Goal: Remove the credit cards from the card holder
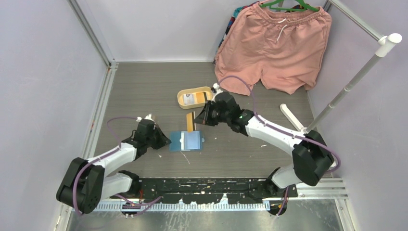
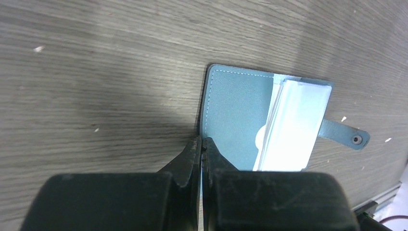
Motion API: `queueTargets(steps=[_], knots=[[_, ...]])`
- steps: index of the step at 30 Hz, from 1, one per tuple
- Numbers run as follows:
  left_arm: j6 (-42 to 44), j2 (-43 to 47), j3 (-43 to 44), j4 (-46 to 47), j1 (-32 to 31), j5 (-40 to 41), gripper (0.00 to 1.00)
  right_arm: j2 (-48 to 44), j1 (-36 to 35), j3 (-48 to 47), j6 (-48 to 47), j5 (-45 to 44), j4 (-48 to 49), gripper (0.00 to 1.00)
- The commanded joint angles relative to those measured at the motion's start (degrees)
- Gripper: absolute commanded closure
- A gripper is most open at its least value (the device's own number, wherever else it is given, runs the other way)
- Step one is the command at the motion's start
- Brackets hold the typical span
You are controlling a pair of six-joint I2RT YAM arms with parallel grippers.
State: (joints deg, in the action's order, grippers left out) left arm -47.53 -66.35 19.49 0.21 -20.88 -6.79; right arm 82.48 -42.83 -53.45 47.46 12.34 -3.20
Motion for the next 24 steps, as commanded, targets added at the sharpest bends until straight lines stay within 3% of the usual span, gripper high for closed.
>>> queueTargets(steps=[1, 8, 17, 24], knots=[[0.39, 4.32, 0.97, -7.53, 0.23, 5.27, 1.0, 0.69, 2.83, -8.62, -5.41, 4.47, -4.56, 0.99], [2.16, 8.38, 4.14, -11.89, 0.24, 8.11, 1.0, 3.16, 8.09, -15.14, -7.28, 8.54, -5.93, 0.99], [2.32, 9.06, 1.62, -7.11, 0.25, 7.23, 1.0, 9.63, 12.27, -31.82, -13.27, 8.68, -13.94, 0.99], [0.34, 8.53, -0.99, -3.78, 0.23, 7.04, 1.0, 19.6, 15.1, -45.51, -14.32, 14.68, -19.69, 0.99]])
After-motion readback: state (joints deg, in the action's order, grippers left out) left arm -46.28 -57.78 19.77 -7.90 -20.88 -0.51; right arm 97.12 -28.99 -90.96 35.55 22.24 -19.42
